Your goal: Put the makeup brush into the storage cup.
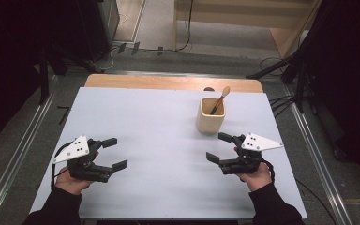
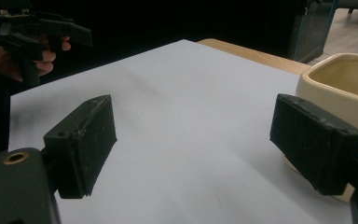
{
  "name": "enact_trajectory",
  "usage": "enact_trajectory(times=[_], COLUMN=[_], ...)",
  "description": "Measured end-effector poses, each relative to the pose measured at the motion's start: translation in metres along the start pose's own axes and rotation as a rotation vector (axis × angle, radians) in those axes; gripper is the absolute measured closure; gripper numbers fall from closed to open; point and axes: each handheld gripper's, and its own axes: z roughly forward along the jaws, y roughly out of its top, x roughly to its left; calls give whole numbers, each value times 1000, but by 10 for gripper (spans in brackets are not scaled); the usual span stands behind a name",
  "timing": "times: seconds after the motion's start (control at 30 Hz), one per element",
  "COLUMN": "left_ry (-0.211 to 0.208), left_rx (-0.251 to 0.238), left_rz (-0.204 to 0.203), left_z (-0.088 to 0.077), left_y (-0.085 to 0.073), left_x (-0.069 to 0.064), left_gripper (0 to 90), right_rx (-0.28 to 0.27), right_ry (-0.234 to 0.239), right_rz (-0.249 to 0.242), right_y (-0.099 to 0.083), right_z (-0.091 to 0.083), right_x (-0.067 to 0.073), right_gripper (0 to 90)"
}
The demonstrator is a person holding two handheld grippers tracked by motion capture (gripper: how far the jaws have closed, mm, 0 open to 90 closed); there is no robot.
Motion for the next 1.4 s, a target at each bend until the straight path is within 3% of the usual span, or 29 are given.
enact_trajectory(times=[0.5, 0.83, 1.4], left_ry=[-1, -4, -21], left_rx=[-12, -23, -34], left_rz=[3, 16, 19], left_z=[-4, -6, -5], left_y=[1, 0, 0], left_x=[-3, -5, -5], left_gripper=[149, 149, 147], right_rx=[-35, -41, -43], right_ry=[10, -5, 9], right_rz=[-50, -46, -50], right_y=[-9, -13, -15], right_z=[-23, -33, -33], right_x=[3, 2, 3], right_gripper=[152, 153, 153])
